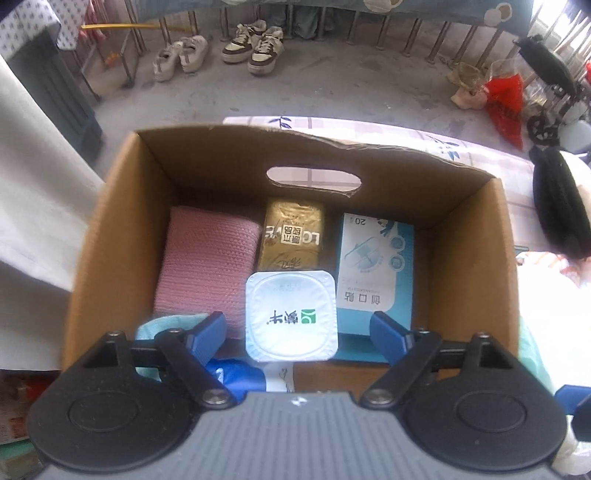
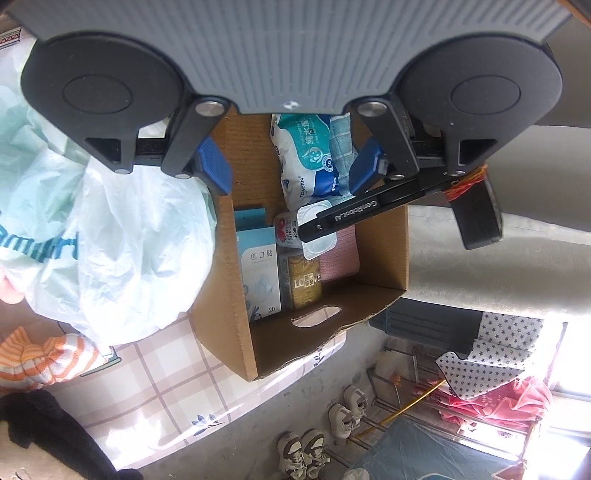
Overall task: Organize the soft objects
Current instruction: 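Lower the yogurt cup with the left tool while the right tool lowers the wipes pack into the box, then open both tools and move them back over the table items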
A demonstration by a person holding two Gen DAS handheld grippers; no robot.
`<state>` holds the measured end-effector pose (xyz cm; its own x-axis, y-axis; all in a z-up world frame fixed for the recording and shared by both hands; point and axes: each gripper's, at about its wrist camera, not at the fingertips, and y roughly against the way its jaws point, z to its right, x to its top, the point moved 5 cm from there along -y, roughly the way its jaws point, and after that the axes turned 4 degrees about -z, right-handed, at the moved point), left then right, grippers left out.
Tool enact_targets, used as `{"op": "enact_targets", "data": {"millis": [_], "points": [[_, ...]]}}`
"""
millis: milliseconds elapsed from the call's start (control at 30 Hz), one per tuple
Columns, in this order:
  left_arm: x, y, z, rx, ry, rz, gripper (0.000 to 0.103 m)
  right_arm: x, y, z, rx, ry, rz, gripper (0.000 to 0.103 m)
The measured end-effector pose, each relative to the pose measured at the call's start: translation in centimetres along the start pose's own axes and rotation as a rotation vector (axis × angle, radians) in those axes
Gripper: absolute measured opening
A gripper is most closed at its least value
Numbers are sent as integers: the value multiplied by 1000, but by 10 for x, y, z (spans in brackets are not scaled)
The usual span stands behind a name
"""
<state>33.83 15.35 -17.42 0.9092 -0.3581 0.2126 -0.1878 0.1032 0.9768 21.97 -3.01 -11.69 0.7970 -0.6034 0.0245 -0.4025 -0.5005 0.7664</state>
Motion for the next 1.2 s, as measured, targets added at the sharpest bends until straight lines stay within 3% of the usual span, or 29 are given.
{"op": "enact_targets", "data": {"millis": [367, 600, 833, 1000, 1200], "points": [[-18, 53, 29, 145, 31, 7, 86, -6, 39, 20, 57, 35, -2, 75], [-43, 87, 77, 238, 69, 25, 86, -7, 87, 50, 78, 108, -32, 79], [-71, 131, 151, 154, 151, 86, 86, -3, 167, 119, -2, 193, -53, 83], [-83, 143, 206, 42, 194, 174, 92, 14, 216, 179, -87, 209, -56, 83], [-86, 118, 270, -50, 105, 161, 92, 29, 238, 242, -146, 161, -42, 83]]}}
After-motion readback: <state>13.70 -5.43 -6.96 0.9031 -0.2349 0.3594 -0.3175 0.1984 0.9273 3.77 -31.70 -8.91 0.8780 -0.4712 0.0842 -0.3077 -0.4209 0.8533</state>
